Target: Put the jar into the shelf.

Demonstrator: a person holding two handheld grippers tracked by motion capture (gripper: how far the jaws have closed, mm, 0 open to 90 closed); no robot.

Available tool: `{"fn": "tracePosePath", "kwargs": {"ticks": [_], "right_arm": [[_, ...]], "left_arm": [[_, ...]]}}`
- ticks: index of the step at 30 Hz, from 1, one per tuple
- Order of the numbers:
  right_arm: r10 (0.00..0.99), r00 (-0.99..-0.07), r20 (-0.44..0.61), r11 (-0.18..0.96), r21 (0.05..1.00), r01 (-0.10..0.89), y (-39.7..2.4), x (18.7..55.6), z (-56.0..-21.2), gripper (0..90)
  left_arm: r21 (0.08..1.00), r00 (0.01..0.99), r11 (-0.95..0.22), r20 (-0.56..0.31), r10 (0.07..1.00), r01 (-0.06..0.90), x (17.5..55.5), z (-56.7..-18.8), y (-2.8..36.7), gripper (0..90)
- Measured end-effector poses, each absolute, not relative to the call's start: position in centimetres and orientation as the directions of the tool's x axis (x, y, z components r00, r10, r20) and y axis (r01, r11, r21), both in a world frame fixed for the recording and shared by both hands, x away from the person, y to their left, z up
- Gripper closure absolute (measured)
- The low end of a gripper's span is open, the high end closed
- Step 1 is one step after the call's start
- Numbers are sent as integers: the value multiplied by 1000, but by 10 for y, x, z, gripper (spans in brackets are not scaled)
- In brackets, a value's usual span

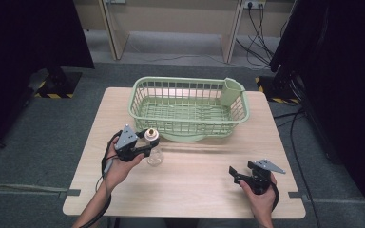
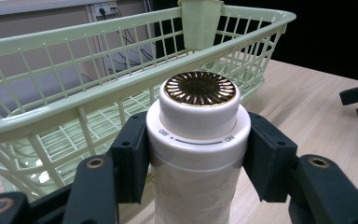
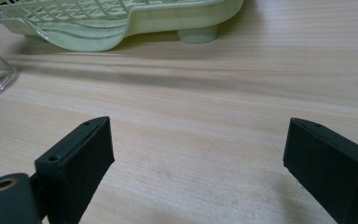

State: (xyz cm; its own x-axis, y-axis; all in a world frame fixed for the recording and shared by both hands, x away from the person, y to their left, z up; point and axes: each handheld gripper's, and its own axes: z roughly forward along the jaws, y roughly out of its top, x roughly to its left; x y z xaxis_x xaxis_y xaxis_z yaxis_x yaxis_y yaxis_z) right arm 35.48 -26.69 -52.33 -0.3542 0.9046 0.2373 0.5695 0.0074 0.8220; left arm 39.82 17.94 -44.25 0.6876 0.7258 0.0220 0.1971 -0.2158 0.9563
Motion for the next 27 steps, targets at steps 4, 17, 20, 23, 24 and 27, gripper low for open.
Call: {"fn": "tracePosePath", "kwargs": {"ticks": [4, 17, 20, 23, 24, 27], "right_arm": [[905, -353, 236, 8, 822, 570, -267, 355, -523, 88], [906, -354, 232, 10, 823, 568, -268, 355, -523, 88], [906, -353, 234, 9, 823, 568, -268, 355, -523, 87], [906, -353, 235, 9, 822, 569, -268, 355, -523, 87], [906, -353, 234, 9, 822, 569, -268, 355, -523, 87], [906, -353, 234, 9, 823, 569, -268, 355, -523, 87]], "left_arm": [[953, 687, -221, 18, 726, 208, 398, -441, 180, 459], [960, 695, -212, 27, 718, 182, 390, -418, 180, 459], [962, 696, -208, 25, 717, 179, 389, -414, 179, 459], [963, 699, -207, 29, 715, 172, 389, -407, 179, 459], [965, 697, -200, 27, 716, 168, 389, -403, 178, 459], [968, 706, -201, 36, 707, 152, 390, -399, 177, 459]]}}
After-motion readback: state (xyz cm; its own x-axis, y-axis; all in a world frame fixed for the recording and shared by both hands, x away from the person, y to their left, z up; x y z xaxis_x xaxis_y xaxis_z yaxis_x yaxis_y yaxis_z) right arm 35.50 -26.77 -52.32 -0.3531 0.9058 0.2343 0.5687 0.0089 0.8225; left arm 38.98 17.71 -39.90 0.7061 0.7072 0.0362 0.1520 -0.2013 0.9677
